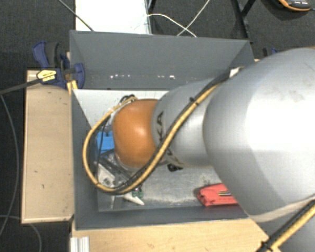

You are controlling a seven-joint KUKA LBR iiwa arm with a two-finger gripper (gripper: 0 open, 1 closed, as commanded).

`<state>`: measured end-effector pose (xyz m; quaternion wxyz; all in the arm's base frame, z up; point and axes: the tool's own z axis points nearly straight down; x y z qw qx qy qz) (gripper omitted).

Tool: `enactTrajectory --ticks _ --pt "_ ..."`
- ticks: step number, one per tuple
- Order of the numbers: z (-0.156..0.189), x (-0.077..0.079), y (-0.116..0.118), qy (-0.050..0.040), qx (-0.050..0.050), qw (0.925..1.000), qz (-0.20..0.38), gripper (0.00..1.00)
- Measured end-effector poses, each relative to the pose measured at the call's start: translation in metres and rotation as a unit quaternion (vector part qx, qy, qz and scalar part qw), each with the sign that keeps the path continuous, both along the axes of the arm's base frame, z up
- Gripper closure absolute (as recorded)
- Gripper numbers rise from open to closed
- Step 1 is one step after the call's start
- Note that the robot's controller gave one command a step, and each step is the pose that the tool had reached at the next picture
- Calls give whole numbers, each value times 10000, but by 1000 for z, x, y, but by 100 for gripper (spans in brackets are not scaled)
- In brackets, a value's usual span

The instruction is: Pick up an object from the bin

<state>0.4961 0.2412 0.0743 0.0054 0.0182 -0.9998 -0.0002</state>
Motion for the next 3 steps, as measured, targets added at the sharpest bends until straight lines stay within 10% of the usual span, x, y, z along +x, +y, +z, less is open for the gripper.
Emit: enactTrajectory --ticks 1,2,3 --pt "-4 -12 6 -125 50 9837 -1791 0" --pt "0 1 -3 -14 -12 9999 -119 100" --pt "0 1 -3 -14 -12 9999 -126 100"
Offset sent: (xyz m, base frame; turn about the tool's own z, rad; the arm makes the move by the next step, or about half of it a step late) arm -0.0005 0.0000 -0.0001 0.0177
